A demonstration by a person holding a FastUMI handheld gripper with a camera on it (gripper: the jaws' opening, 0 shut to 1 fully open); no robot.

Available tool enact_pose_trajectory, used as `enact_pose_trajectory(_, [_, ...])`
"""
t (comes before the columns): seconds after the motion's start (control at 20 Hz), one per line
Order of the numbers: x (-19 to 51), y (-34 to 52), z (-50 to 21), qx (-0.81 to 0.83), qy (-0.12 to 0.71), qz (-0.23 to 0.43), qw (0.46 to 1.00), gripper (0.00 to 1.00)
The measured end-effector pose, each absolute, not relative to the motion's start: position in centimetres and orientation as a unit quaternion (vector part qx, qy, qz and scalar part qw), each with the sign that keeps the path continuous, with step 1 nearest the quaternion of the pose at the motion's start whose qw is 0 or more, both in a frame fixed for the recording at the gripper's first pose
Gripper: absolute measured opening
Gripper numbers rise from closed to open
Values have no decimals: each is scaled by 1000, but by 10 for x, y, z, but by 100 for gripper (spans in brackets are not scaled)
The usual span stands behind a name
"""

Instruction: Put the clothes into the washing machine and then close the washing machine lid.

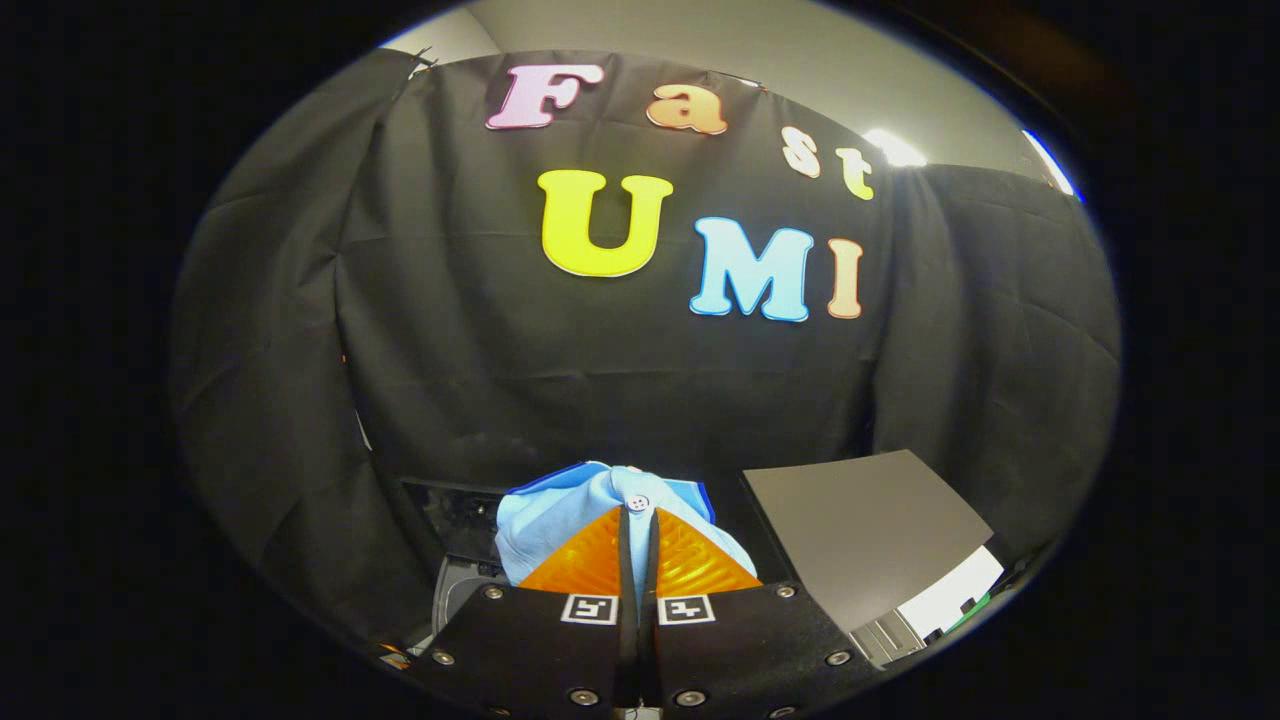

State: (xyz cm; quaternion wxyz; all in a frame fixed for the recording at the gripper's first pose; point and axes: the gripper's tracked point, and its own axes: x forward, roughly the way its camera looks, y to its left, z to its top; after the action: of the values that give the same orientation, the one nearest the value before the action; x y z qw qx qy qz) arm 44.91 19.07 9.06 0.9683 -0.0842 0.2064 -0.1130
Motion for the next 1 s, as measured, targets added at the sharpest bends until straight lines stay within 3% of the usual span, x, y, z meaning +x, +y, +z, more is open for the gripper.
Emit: enact_pose_trajectory(1.0, [469,196,-148,-65,365,-102,923,1])
